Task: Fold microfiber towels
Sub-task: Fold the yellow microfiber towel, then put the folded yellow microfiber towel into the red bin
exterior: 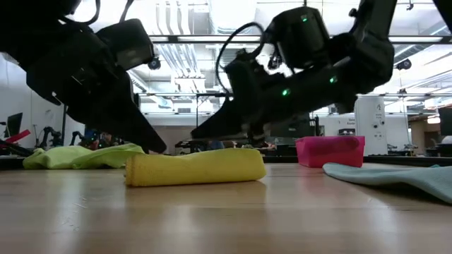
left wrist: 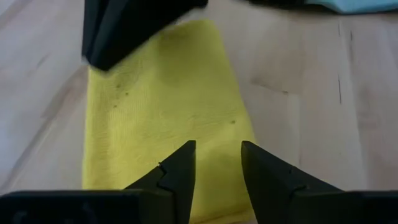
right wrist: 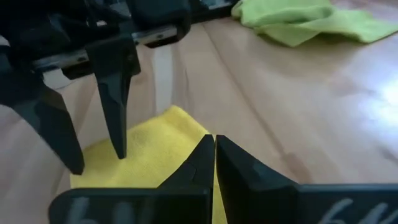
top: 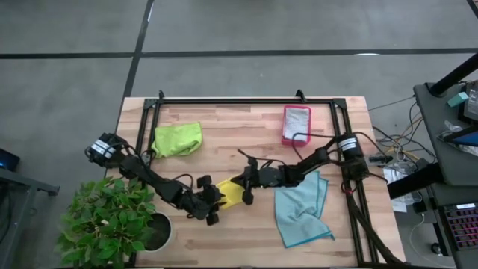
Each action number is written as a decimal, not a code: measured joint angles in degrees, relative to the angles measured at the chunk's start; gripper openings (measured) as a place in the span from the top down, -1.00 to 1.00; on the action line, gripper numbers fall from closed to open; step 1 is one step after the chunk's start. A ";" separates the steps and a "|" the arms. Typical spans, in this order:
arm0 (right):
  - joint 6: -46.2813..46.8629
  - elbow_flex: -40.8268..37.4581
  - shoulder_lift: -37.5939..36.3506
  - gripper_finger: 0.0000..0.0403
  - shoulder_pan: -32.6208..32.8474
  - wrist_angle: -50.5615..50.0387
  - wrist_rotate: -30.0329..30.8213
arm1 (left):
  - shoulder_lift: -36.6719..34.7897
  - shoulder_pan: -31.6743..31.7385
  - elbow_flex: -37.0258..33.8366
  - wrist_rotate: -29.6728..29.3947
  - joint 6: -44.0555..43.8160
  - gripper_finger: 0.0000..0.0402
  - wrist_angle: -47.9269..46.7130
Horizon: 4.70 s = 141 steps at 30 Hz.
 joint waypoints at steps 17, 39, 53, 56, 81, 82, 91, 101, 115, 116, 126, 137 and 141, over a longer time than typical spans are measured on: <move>-0.78 1.36 4.74 0.96 0.57 -6.60 6.96 | 4.85 0.00 0.13 4.83 -3.02 0.43 1.39; -2.57 -0.77 -8.05 0.96 3.14 -25.72 -17.25 | 1.66 -0.04 -0.07 6.22 -2.62 0.43 -0.26; -1.46 -1.16 -10.77 0.96 3.44 -36.16 -15.57 | 0.94 -0.02 -0.04 5.95 -2.14 0.43 -3.05; -1.46 -1.20 -13.03 0.96 3.44 -38.01 -15.55 | 0.10 -0.02 -0.02 6.02 -0.19 0.43 -3.21; -2.08 -0.99 -15.51 0.96 2.43 -40.67 -3.09 | -4.75 0.58 -0.35 -1.77 7.48 0.43 -3.46; -2.00 -0.99 -15.80 0.96 2.43 -40.78 -3.11 | -4.55 0.68 -0.35 -1.77 7.45 0.43 -3.72; -5.25 -0.88 -13.11 0.96 -1.44 -23.77 -2.89 | -1.77 2.10 -0.72 -5.40 7.02 0.43 -4.18; -3.42 3.04 0.14 0.96 -6.97 -12.56 -2.70 | 0.76 3.04 -1.03 -6.07 4.50 0.43 -4.68; -3.44 4.12 -5.25 0.96 -7.17 -22.55 -2.70 | 0.01 3.04 -1.64 -4.58 3.01 0.43 -4.66; -3.91 4.12 -6.40 0.96 -7.05 -23.91 -2.96 | -0.38 3.04 -1.75 -4.54 3.21 0.43 -4.75; -14.85 4.16 -17.36 0.82 -4.87 -40.68 -13.25 | -2.26 3.08 -1.57 -4.56 4.98 0.43 -4.62; -20.09 16.43 -15.10 0.06 0.73 -61.88 -10.41 | -9.26 3.14 -1.57 -11.19 11.28 0.43 -4.30; -2.94 20.03 -14.03 -0.05 0.08 -65.44 -9.33 | -10.45 3.19 -1.88 -13.11 12.44 0.43 -4.32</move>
